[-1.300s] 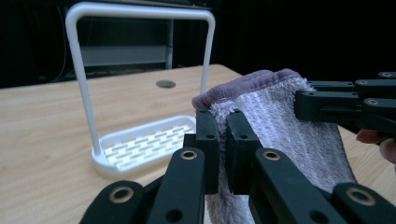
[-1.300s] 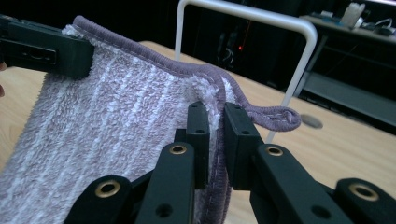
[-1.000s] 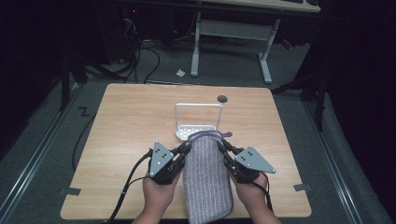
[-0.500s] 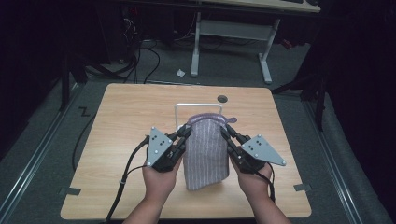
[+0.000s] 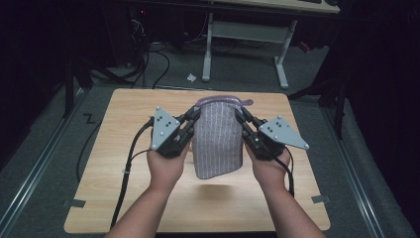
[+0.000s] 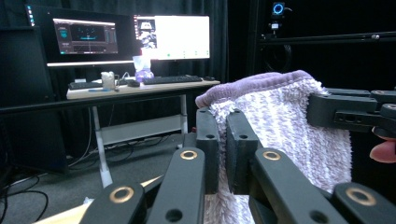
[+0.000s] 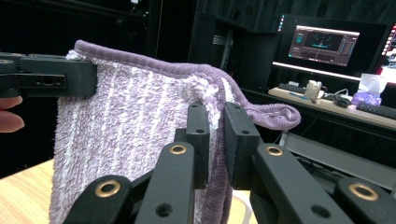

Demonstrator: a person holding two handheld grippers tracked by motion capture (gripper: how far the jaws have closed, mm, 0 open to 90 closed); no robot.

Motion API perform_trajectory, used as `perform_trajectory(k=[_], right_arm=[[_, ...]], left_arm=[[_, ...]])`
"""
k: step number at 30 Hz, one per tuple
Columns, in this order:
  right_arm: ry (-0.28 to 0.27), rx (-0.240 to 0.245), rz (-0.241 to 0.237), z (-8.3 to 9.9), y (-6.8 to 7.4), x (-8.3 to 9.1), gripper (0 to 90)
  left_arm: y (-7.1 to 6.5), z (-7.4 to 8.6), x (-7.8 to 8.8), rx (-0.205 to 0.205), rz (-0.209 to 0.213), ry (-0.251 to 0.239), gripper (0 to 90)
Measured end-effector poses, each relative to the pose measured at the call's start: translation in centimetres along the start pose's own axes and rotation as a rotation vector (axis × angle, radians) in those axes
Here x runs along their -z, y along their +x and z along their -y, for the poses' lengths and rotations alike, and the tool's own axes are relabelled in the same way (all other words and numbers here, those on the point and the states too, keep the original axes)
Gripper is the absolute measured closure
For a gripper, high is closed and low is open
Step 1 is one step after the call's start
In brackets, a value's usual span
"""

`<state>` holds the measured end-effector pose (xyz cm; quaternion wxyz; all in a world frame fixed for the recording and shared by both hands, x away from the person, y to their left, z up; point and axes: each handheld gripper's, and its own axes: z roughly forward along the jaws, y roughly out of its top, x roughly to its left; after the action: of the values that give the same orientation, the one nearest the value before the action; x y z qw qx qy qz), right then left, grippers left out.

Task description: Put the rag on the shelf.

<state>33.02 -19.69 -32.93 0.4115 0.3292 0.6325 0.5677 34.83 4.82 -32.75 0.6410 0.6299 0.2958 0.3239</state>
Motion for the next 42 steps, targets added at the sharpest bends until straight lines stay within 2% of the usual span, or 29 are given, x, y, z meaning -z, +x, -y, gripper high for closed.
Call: perform_trajectory(k=[2, 5, 9, 12, 16, 25, 28, 29, 32, 34, 36, 38, 42], right_arm=[[-0.002, -0.002, 0.001, -0.3, -0.3, -0.5, 82.1], [-0.011, -0.013, 0.006, -0.6, -0.5, -1.6, 82.1], [-0.004, -0.017, 0.008, -0.5, -0.6, -3.2, 82.2], [-0.003, -0.015, 0.014, -0.6, -0.9, -4.6, 82.1], [0.009, -0.040, 0.014, -0.6, -1.8, -6.2, 82.1], [0.042, -0.072, 0.036, -0.6, -3.8, -9.5, 82.1], [0.069, -0.088, 0.046, -0.4, -4.8, -10.8, 82.1], [0.080, -0.093, 0.050, -0.4, -5.2, -11.2, 82.1], [0.107, -0.097, 0.055, -0.4, -6.1, -12.5, 82.1], [0.120, -0.110, 0.053, -0.2, -6.5, -13.3, 82.1], [0.145, -0.095, 0.065, 0.1, -6.7, -14.3, 82.0], [0.188, -0.077, 0.075, 0.6, -6.9, -15.4, 82.0], [0.250, -0.086, 0.080, 1.7, -7.2, -17.0, 81.5]], left_arm=[[0.7, -0.3, -0.7, -0.013, -0.007, 0.005, 85.6], [1.5, -0.3, -1.8, -0.038, -0.039, 0.036, 85.6], [3.0, -0.1, -3.4, -0.003, -0.060, 0.047, 85.6], [4.1, -0.3, -4.5, 0.004, -0.065, 0.054, 85.6], [5.1, -0.6, -5.9, 0.012, -0.065, 0.057, 85.5], [6.8, -1.2, -8.9, -0.019, -0.064, 0.068, 85.0], [7.1, -1.6, -10.2, -0.052, -0.067, 0.083, 85.1], [7.4, -1.5, -10.6, -0.046, -0.067, 0.089, 85.1], [8.5, -1.0, -12.0, 0.015, -0.064, 0.116, 85.0], [9.0, -0.4, -12.9, 0.020, -0.080, 0.144, 85.0], [9.4, 0.2, -13.8, 0.020, -0.095, 0.179, 84.9], [10.1, 0.8, -14.5, 0.056, -0.095, 0.205, 84.6], [10.8, 2.2, -15.8, 0.081, -0.126, 0.269, 83.8]])
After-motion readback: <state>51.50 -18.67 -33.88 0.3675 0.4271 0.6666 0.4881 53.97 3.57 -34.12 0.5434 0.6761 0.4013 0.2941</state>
